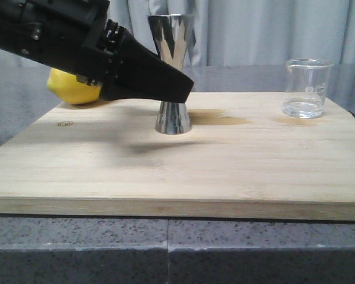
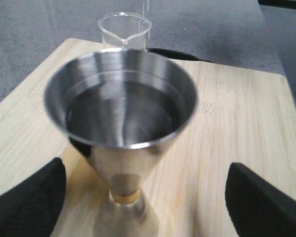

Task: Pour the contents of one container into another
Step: 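Open the left gripper and pull it back from the jigger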

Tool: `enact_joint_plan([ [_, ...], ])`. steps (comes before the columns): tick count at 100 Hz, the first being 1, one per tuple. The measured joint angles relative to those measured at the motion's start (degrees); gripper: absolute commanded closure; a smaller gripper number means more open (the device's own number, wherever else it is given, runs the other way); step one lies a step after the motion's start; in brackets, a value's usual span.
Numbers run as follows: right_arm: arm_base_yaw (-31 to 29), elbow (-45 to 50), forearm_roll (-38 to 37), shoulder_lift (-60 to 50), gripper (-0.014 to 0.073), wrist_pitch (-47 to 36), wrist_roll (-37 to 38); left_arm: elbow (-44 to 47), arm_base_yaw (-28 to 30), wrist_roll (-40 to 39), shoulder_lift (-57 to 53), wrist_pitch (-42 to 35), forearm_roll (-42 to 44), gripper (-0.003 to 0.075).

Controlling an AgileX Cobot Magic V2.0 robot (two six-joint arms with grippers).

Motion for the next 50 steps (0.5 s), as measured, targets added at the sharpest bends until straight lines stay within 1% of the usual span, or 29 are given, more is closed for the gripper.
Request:
enact_joint_plan([
  [11, 0.0, 0.0, -0.1, 0.0, -0.0024, 0.0, 0.0, 0.0, 0.0, -4.35, -2.83, -3.42, 4.1, 0.0109],
  [23, 0.0, 0.0, -0.35, 0.0, -0.0024, -0.22, 0.0, 0.0, 0.0, -11.03, -6.91, -6.33, 10.02, 0.0109],
  [37, 0.0, 0.0, -0.48, 0.0, -0.0024, -0.37, 0.11, 0.0, 0.0, -21.73, -12.76, -9.07, 18.95, 0.0109],
  [43, 0.0, 0.0, -1.04, 0.0, -0.0024, -0.48, 0.8, 0.0, 0.0, -27.77, -15.47, -10.03, 24.02, 0.011],
  [50, 0.0, 0.0, -3.03, 0.0, -0.0024, -0.6, 3.29, 0.0, 0.0, -35.41, -19.04, -10.87, 30.23, 0.011],
])
